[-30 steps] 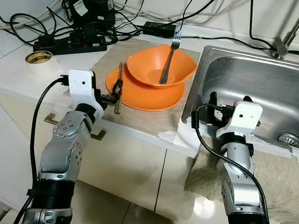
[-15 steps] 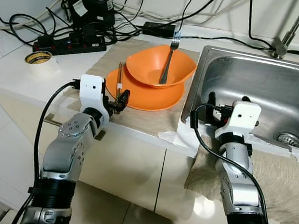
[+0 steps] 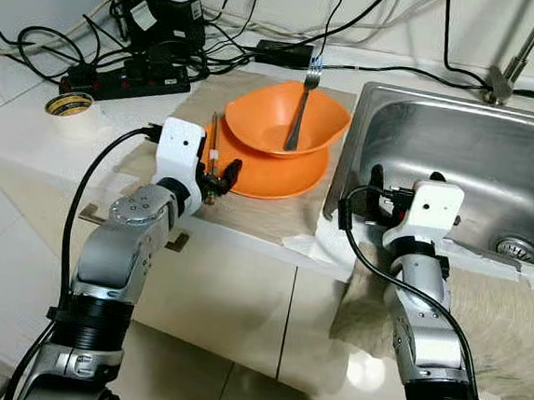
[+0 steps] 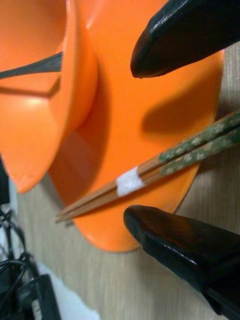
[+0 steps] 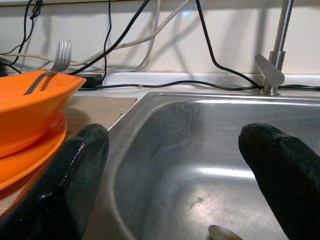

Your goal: Kitchen organization

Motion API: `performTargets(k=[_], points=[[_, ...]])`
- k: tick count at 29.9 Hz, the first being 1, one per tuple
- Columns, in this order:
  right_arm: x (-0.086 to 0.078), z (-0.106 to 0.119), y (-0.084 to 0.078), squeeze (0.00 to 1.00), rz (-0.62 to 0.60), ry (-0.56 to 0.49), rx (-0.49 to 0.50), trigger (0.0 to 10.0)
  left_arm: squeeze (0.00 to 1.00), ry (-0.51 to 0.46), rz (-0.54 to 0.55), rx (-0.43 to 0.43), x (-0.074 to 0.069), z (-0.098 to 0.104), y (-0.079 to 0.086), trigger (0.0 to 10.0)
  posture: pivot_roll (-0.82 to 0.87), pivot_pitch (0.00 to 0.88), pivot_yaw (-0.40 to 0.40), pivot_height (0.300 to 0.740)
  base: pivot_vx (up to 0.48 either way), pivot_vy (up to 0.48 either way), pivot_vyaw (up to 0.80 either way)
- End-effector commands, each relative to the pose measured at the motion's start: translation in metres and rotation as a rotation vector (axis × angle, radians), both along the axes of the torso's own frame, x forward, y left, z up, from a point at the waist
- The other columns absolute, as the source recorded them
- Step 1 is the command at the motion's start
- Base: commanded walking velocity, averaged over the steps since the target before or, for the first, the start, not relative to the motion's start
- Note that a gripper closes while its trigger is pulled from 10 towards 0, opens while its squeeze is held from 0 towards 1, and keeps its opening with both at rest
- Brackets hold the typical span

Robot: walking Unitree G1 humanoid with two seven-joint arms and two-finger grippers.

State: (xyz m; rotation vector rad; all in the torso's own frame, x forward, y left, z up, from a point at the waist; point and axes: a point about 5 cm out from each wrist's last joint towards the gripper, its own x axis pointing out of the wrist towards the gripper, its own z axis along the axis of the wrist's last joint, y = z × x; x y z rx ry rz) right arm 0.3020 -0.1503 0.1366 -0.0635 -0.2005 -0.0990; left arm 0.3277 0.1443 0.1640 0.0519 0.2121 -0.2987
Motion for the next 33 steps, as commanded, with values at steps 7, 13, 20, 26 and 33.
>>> performTargets(k=[7, 13, 20, 26, 33], points=[[0.0, 0.002, 0.002, 0.0, 0.006, 0.002, 0.0, 10.0, 0.0, 0.053, 0.001, -0.012, 0.002, 0.0, 0.0, 10.0, 0.0, 0.0, 0.087, 0.74, 0.0, 0.0, 0.0], [-0.001, 0.002, 0.002, 0.0, 0.011, 0.006, -0.004, 10.0, 0.0, 0.092, -0.002, 0.02, 0.002, -0.006, 0.0, 10.0, 0.0, 0.0, 0.084, 0.74, 0.0, 0.0, 0.0], [-0.002, 0.001, 0.003, 0.0, 0.011, 0.013, -0.005, 10.0, 0.0, 0.132, -0.033, 0.094, 0.001, -0.009, -0.001, 10.0, 0.0, 0.0, 0.089, 0.74, 0.0, 0.0, 0.0], [-0.002, 0.0, 0.004, 0.0, 0.01, 0.018, -0.003, 10.0, 0.0, 0.172, -0.089, 0.106, -0.001, -0.012, -0.003, 8.1, 0.0, 0.0, 0.101, 0.74, 0.0, 0.0, 0.0], [-0.002, -0.001, 0.003, 0.0, 0.01, 0.022, -0.002, 10.0, 0.0, 0.245, -0.099, 0.037, -0.002, -0.018, -0.004, 0.0, 0.0, 0.0, 0.104, 0.74, 0.0, 0.0, 0.0]])
